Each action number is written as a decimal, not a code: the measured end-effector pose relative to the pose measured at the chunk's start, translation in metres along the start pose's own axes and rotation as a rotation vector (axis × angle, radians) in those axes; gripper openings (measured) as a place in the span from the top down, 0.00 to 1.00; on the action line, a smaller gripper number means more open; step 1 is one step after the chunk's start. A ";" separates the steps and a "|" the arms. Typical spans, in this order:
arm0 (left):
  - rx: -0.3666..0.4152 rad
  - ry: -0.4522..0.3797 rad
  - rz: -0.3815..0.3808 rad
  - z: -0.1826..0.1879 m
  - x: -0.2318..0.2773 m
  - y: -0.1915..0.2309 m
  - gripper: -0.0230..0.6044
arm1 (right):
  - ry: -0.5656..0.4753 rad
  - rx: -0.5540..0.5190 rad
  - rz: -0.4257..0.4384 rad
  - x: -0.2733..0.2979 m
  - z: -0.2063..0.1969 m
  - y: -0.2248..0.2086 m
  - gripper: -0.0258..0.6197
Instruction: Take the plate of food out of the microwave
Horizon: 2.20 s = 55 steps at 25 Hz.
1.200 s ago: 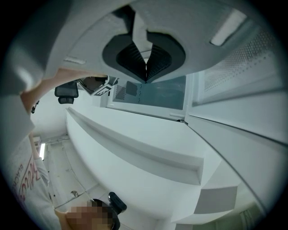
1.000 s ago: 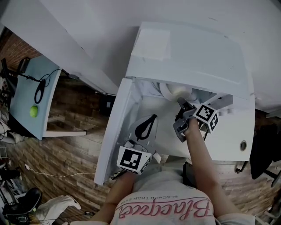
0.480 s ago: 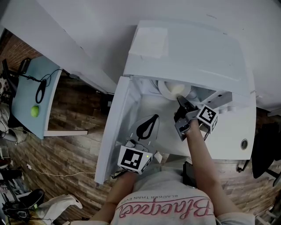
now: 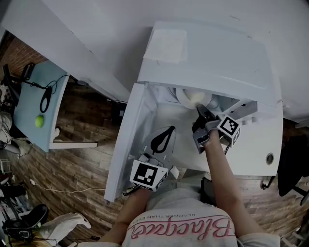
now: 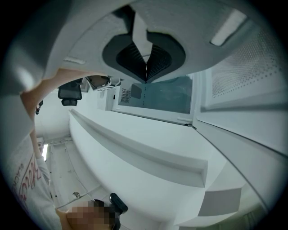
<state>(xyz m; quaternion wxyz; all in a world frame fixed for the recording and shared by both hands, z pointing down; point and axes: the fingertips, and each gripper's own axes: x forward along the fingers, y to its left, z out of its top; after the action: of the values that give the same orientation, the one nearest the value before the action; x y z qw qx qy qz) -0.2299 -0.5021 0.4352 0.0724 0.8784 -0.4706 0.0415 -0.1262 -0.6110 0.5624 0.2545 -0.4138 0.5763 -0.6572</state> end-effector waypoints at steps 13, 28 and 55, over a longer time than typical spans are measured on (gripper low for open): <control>-0.008 -0.003 -0.029 -0.001 -0.009 -0.006 0.95 | -0.035 -0.021 0.125 -0.014 -0.002 0.008 0.93; 0.021 0.002 -0.086 -0.004 -0.021 -0.019 0.95 | -0.087 -0.048 0.233 -0.038 -0.013 0.011 0.93; 0.002 -0.047 -0.117 0.001 -0.040 -0.033 0.95 | -0.081 -0.099 0.260 -0.062 -0.043 0.032 0.93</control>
<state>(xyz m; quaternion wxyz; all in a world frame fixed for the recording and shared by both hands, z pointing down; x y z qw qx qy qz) -0.2249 -0.4515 0.4255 0.0626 0.9051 -0.4201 0.0174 -0.1339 -0.5436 0.5165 0.3398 -0.3738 0.6460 -0.5723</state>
